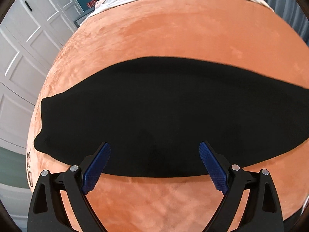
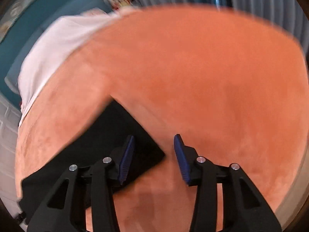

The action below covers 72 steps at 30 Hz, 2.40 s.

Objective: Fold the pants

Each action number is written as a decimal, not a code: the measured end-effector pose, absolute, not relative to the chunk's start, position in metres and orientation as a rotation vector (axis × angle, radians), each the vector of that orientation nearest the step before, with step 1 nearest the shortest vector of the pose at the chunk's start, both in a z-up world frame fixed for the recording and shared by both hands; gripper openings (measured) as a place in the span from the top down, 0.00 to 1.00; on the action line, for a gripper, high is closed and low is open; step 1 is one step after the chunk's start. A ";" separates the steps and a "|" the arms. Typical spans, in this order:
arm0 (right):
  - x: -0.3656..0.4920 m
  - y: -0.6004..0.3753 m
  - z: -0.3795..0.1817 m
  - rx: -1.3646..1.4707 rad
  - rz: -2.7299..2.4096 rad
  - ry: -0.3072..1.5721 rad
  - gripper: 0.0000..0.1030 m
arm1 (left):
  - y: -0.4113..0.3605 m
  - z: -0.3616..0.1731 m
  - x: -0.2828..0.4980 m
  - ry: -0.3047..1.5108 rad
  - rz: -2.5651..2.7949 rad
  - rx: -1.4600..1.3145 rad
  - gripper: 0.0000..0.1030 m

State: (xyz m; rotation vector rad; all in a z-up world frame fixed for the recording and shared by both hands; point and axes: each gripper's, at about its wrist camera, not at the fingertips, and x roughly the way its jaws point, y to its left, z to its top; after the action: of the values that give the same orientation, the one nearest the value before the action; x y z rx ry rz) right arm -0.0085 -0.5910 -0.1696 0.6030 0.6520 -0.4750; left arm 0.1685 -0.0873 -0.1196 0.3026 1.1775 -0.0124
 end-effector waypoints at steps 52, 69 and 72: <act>0.057 -0.502 -0.210 0.292 -0.308 0.965 0.98 | -0.052 -0.151 0.167 1.321 -0.014 0.248 0.05; -0.039 -0.617 -0.203 0.700 -0.441 0.742 0.54 | -0.104 -0.100 0.101 1.213 -0.051 0.310 0.05; -0.044 -0.613 -0.188 0.736 -0.386 0.736 0.53 | -0.109 -0.099 0.095 1.221 -0.059 0.321 0.05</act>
State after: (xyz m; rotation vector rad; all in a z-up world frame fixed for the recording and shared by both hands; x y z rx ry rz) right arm -0.0439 -0.6129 -0.1880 0.7365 0.7365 -0.3865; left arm 0.0952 -0.1087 -0.0987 0.3211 1.2208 -0.0588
